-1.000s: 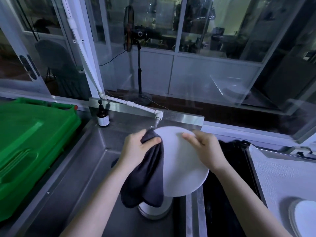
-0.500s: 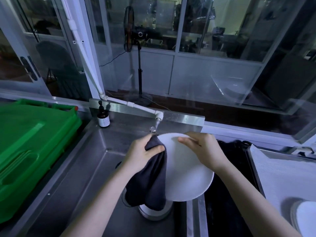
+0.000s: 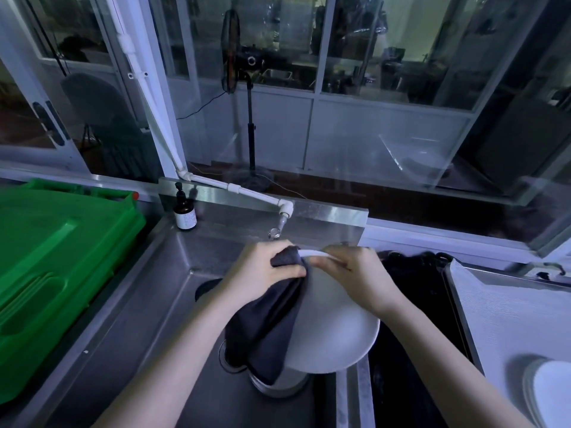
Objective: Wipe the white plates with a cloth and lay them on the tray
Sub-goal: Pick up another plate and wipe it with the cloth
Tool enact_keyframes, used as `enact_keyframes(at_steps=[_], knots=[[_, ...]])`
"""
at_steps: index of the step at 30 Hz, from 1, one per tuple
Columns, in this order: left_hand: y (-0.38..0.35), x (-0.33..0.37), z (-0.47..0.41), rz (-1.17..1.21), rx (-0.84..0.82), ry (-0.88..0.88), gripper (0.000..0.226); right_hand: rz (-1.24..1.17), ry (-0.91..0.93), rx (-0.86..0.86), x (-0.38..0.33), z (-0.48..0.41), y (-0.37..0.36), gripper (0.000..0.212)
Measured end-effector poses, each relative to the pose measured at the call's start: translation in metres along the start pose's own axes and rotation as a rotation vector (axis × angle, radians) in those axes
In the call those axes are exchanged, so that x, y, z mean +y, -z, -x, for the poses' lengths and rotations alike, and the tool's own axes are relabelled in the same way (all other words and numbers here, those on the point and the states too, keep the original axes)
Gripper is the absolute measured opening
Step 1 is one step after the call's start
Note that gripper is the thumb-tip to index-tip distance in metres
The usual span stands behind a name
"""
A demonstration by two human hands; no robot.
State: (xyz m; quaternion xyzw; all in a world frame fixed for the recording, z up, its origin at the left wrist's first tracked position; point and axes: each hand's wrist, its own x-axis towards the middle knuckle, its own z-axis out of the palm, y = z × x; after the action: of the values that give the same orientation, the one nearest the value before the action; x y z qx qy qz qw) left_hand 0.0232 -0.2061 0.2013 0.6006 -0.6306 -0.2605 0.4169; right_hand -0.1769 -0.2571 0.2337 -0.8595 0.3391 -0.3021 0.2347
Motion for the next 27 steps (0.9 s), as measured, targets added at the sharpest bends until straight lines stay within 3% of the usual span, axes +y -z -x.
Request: enact_keyframes(at_steps=[3, 5, 7, 9, 12, 15, 19, 21, 23, 27], knots=[[0.002, -0.011, 0.009, 0.148, 0.287, 0.146, 0.019, -0.154, -0.184, 0.14, 0.006, 0.001, 0.007, 0.054], [-0.01, -0.016, 0.018, 0.346, 0.527, 0.34, 0.008, -0.368, -0.366, 0.381, 0.004, 0.004, -0.002, 0.053], [-0.03, -0.013, 0.024, 0.576, 0.713, 0.526, 0.012, -0.596, -0.559, 0.644, -0.007, 0.007, -0.024, 0.051], [-0.04, -0.014, 0.026, 0.66, 0.798, 0.602, 0.016, -0.663, -0.667, 0.721, -0.009, 0.012, -0.043, 0.049], [-0.028, -0.016, 0.023, 0.584, 0.78, 0.546, 0.019, -0.568, -0.549, 0.482, 0.006, 0.022, -0.032, 0.041], [-0.009, -0.011, 0.015, 0.334, 0.688, 0.386, 0.027, -0.52, -0.387, 0.201, 0.017, 0.009, 0.004, 0.015], [0.005, 0.01, 0.003, 0.023, 0.359, 0.101, 0.027, -0.167, -0.169, -0.114, 0.008, -0.017, 0.023, 0.04], [0.007, 0.015, 0.001, -0.058, 0.224, 0.031, 0.03, -0.017, -0.046, -0.12, 0.0, -0.019, 0.016, 0.054], [0.008, 0.013, 0.003, -0.019, 0.206, 0.039, 0.024, -0.005, -0.006, -0.049, -0.001, -0.014, 0.011, 0.059], [0.008, -0.005, 0.016, 0.167, 0.44, 0.226, 0.018, -0.309, -0.261, 0.213, 0.008, -0.002, 0.008, 0.057]])
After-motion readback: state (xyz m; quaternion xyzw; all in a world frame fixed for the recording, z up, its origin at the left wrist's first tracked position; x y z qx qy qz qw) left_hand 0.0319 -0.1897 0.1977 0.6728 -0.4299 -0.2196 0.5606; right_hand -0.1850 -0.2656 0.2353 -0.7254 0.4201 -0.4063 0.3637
